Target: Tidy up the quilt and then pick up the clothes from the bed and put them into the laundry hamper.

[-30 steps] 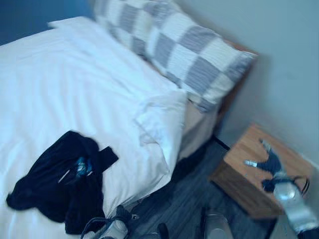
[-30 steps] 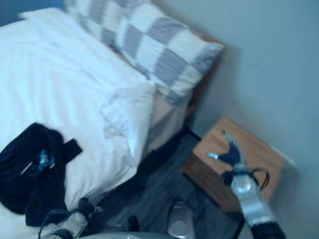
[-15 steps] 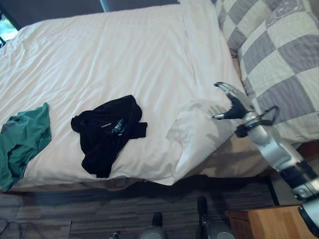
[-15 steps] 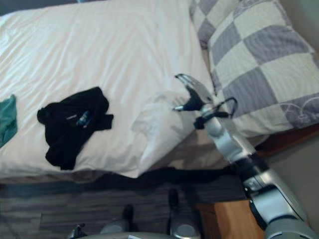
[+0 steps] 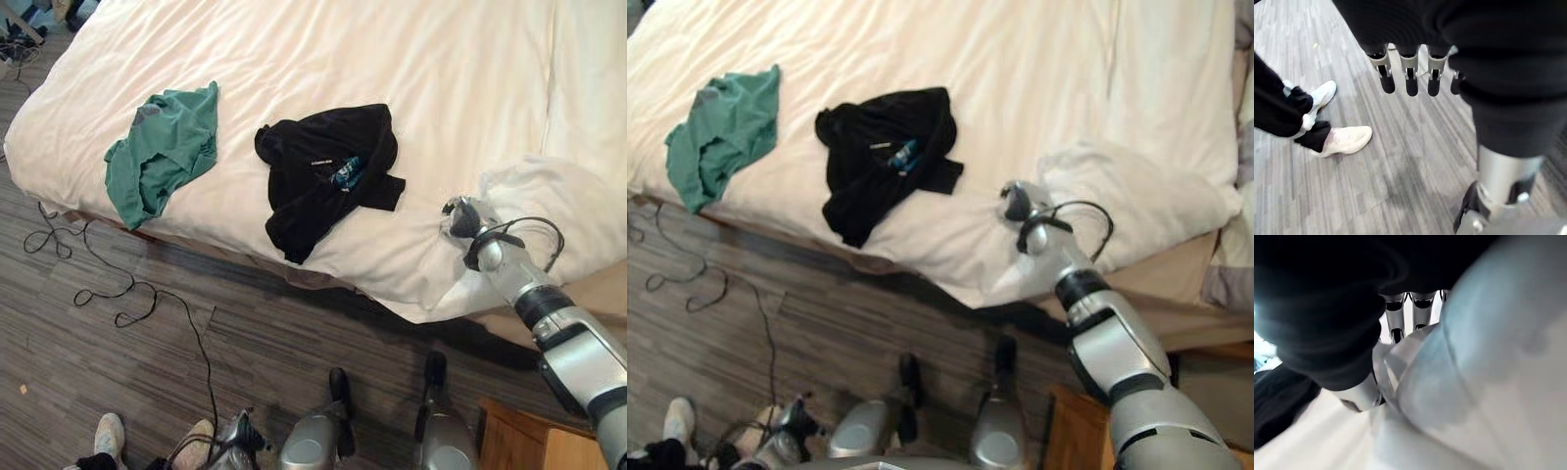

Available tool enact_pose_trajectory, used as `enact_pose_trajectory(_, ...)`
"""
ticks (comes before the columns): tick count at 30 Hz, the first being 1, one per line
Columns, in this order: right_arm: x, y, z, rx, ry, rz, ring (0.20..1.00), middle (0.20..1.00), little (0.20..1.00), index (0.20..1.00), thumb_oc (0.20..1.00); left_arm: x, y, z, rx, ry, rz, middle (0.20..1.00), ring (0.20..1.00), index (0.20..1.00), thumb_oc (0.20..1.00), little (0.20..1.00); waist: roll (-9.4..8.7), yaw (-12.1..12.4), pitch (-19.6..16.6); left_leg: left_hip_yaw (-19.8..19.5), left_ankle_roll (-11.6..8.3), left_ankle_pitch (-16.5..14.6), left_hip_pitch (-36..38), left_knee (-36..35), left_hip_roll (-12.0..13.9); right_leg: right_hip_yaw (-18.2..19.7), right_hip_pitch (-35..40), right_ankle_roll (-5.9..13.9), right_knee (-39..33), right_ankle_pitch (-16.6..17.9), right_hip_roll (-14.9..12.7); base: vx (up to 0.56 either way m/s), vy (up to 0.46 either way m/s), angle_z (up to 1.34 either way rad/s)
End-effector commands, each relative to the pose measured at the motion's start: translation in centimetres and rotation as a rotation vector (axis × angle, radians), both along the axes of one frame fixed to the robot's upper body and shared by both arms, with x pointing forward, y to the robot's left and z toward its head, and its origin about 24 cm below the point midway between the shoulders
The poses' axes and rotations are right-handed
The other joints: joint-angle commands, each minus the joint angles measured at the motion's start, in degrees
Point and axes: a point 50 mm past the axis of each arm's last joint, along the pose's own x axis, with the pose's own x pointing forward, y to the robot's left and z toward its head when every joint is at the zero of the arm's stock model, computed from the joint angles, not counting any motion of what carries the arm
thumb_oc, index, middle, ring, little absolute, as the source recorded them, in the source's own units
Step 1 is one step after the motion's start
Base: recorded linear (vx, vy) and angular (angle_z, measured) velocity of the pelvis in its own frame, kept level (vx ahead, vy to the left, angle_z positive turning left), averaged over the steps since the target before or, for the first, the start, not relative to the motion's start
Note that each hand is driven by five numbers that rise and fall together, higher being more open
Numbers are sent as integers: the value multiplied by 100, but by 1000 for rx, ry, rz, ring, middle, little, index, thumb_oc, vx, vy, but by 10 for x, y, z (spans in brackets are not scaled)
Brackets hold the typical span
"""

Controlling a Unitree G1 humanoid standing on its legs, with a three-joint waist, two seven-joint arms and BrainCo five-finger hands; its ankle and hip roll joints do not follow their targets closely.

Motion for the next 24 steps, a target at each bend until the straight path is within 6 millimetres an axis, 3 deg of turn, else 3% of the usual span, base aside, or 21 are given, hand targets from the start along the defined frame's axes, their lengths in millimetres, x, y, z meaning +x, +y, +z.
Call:
enact_pose_trajectory(1,-33,-43,-33,57,48,-123,200,200,200,200,200,-4,16,2,38,5,59,1000,1000,1000,1000,1000,-242,-433,-116,-110,-261,-711,-60,644,478,172,193,241,725,-1202,-44,34,133,-1)
enact_pose_trajectory(2,-49,-53,-41,73,43,-142,200,200,200,200,200,-4,19,3,41,6,74,1000,1000,1000,1000,1000,-278,-516,-142,-88,-255,-739,18,615,468,190,229,252,702,-1199,-38,25,89,3)
enact_pose_trajectory(3,-49,-54,-41,74,44,-143,200,200,200,200,200,-5,19,3,42,6,73,1000,1000,1000,1000,1000,-280,-504,-158,-84,-254,-725,4,608,468,194,216,249,688,-1181,-36,30,52,7)
enact_pose_trajectory(4,-66,-64,-48,90,32,-164,448,448,448,448,448,-5,22,3,46,8,87,1000,1000,1000,1000,1000,-319,-589,-194,-57,-248,-746,85,576,459,208,260,264,664,-1171,-27,57,65,-1)
enact_pose_trajectory(5,-103,-83,-66,111,46,-217,1000,1000,1000,1000,1000,-7,26,3,52,14,110,1000,1000,1000,1000,1000,-399,-770,-277,8,-242,-772,258,471,465,249,363,295,585,-1127,-4,63,66,-6)
enact_pose_trajectory(6,-105,-84,-67,111,49,-220,1000,1000,1000,1000,1000,-8,26,3,53,17,107,1000,1000,1000,1000,1000,-399,-750,-291,11,-242,-769,264,463,464,251,367,296,577,-1123,-3,77,65,-13)
enact_pose_trajectory(8,-144,-97,-91,149,89,-294,1000,1000,1000,1000,1000,-13,27,1,59,34,120,1000,1000,1000,1000,1000,-484,-918,-385,97,-237,-788,479,278,479,291,503,340,424,-1056,10,72,43,-12)
enact_pose_trajectory(9,-174,-103,-112,189,140,-364,1000,1000,1000,1000,1000,-18,26,0,58,47,127,1000,1000,1000,1000,1000,-552,-1032,-461,188,-238,-756,624,113,492,361,561,371,277,-985,42,40,33,-28)
enact_pose_trajectory(10,-174,-103,-112,189,140,-365,1000,1000,1000,1000,1000,-18,26,0,59,47,126,1000,1000,1000,1000,1000,-555,-1021,-475,197,-238,-735,609,105,491,370,544,365,263,-962,44,26,37,-54)
enact_pose_trajectory(14,-227,-104,-159,347,252,-572,1000,1000,1000,1000,1000,-31,23,-5,49,81,143,1000,1000,1000,1000,1000,-687,-1276,-552,427,-240,-766,852,-84,516,513,587,464,116,-826,77,10,59,-51)
enact_pose_trajectory(16,-231,-104,-163,358,249,-613,1000,1000,1000,1000,1000,-32,22,-6,48,86,143,1000,1000,1000,1000,1000,-706,-1302,-569,478,-239,-759,861,-84,517,545,563,473,105,-785,77,7,60,-41)
enact_pose_trajectory(18,-233,-109,-158,380,165,-705,1000,1000,1000,1000,1000,-34,18,-7,46,86,141,1000,1000,1000,1000,1000,-712,-1353,-561,525,-225,-814,934,-84,506,580,580,516,100,-766,64,30,93,-39)
enact_pose_trajectory(20,-216,-114,-126,360,-54,-729,1000,1000,1000,1000,1000,-33,10,-8,40,75,133,1000,1000,1000,1000,1000,-716,-1328,-551,538,-199,-836,968,-84,468,603,567,543,100,-716,30,6,78,-30)
enact_pose_trajectory(21,-199,-115,-96,309,-204,-676,940,940,940,940,940,-32,8,-9,45,71,122,1000,1000,1000,1000,1000,-704,-1278,-527,498,-194,-843,969,-84,460,590,573,542,107,-722,11,-9,23,-14)
enact_pose_trajectory(22,-199,-115,-96,310,-204,-676,940,940,940,940,940,-32,9,-9,45,71,122,1000,1000,1000,1000,1000,-704,-1276,-532,500,-194,-840,963,-84,459,592,566,541,105,-719,12,1,8,6)
enact_pose_trajectory(24,-170,-113,-61,276,-344,-589,200,200,200,200,200,-27,7,-7,45,61,101,1000,1000,1000,1000,1000,-689,-1166,-478,424,-197,-829,930,-84,452,572,557,531,125,-730,-12,-29,-20,9)
